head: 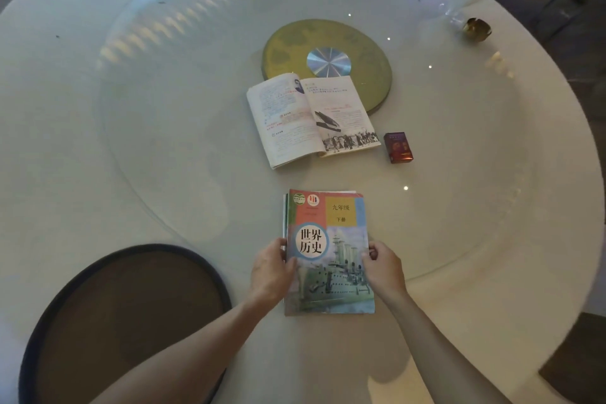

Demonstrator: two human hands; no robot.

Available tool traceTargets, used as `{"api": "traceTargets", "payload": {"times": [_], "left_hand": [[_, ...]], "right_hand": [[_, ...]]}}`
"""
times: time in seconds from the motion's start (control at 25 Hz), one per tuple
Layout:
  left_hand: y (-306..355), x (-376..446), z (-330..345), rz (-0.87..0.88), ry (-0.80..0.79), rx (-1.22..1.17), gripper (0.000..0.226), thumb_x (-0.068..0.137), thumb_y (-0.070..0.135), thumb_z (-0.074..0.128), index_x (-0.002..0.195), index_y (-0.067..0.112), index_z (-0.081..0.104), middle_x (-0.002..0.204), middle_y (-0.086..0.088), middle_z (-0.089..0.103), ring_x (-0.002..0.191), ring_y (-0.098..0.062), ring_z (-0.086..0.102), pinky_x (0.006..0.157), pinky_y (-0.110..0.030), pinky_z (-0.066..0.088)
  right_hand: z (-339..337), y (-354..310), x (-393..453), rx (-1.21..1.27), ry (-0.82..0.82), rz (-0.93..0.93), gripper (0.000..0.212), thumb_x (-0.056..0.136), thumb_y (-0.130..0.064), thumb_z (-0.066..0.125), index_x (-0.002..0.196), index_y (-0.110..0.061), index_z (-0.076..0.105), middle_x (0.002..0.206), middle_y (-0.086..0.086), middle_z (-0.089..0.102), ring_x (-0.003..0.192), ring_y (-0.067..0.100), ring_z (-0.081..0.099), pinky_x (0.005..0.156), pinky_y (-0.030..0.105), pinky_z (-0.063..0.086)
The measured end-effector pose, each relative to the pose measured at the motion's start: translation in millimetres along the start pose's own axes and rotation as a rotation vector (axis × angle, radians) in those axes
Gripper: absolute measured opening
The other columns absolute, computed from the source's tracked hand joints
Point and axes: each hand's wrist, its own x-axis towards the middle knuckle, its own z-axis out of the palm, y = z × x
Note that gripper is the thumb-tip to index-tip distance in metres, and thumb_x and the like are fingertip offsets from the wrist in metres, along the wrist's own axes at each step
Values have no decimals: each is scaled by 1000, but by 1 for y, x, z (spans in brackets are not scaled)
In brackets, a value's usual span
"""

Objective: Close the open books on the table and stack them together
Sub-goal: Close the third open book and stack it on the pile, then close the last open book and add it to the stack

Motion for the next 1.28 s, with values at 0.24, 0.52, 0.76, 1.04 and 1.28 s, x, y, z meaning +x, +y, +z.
{"api": "traceTargets", "payload": {"times": [0.24, 0.52, 0.76, 1.04, 1.28], "left_hand": [[-14, -5, 3, -1, -16, 55, 34, 89, 29, 66, 121, 18, 61, 109, -3, 68, 90, -20, 68, 82, -42, 59], [12, 27, -16, -140, -55, 183, 33, 85, 37, 63, 112, 18, 63, 106, -5, 71, 92, -22, 66, 80, -33, 53], [75, 105, -40, -321, 138, -447, 56, 84, 36, 76, 129, 6, 59, 119, -17, 68, 103, -31, 66, 93, -44, 56], [119, 182, -48, -312, 322, -282, 69, 83, 42, 75, 136, 5, 51, 138, -18, 52, 123, -34, 53, 100, -45, 48], [122, 231, -49, -415, 326, -350, 60, 81, 42, 75, 124, 4, 58, 131, -17, 57, 115, -36, 60, 98, -51, 52]], "right_hand": [[8, 4, -7, -207, 37, -69, 14, 97, -17, 54, 92, -13, 67, 94, 1, 61, 87, 25, 61, 70, 37, 50], [-20, -3, 30, -173, -153, -14, 29, 94, -24, 62, 121, -13, 65, 117, 4, 71, 100, 23, 66, 75, 31, 46], [-68, -68, 121, -34, -97, -83, 34, 92, -25, 68, 121, -7, 71, 123, 11, 73, 115, 29, 66, 96, 37, 50], [-85, -150, 222, 25, -76, -240, 48, 94, -28, 68, 136, -7, 61, 127, 10, 69, 105, 20, 61, 95, 37, 51], [-63, -168, 281, -50, -65, -229, 46, 95, -23, 65, 136, -5, 58, 135, 13, 69, 114, 28, 67, 92, 36, 54]]}}
